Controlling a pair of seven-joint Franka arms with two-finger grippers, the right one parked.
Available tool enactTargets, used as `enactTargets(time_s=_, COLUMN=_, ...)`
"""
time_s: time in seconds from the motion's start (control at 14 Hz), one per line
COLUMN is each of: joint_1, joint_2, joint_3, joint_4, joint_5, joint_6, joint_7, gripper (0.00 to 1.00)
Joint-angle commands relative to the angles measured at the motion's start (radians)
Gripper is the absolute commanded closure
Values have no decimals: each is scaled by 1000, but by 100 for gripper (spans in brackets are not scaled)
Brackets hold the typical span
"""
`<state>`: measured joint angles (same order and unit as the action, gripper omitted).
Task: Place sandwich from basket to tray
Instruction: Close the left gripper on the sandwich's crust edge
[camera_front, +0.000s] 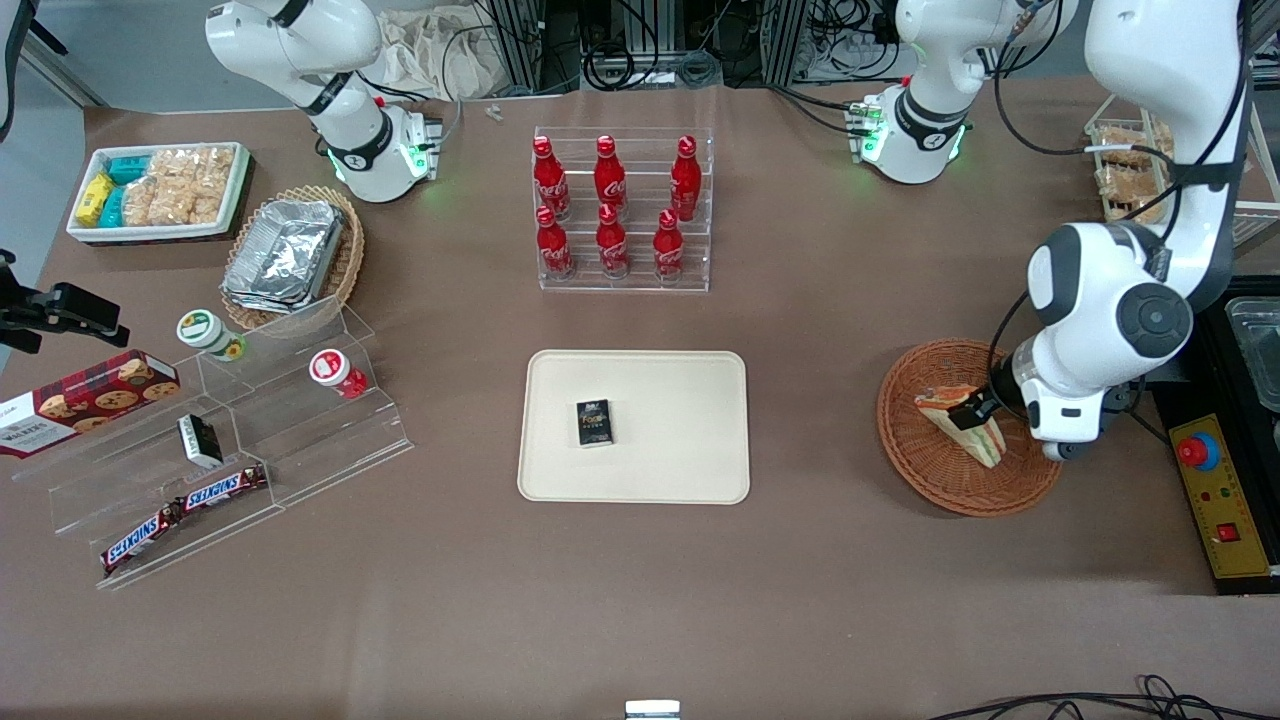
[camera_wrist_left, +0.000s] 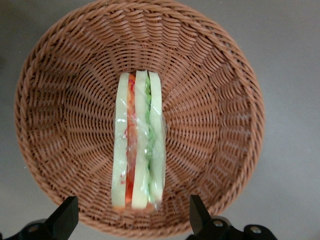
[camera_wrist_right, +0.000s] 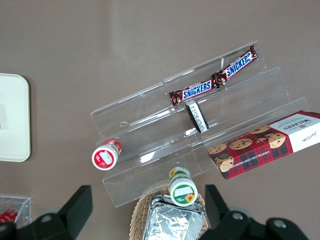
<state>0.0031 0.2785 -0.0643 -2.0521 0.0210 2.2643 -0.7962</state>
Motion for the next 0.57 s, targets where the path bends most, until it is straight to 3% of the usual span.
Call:
enactTargets(time_s=0.0, joint_1=0, joint_2=34, joint_3=1, joint_4=-10, joint_5=28, joint_6=56, joint_7=-38, gripper=0)
enactTargets(time_s=0.5, joint_1=0, joint_2=90, joint_3=6, joint_4=-28, joint_5=48, joint_6=136, joint_7=-52, gripper=0)
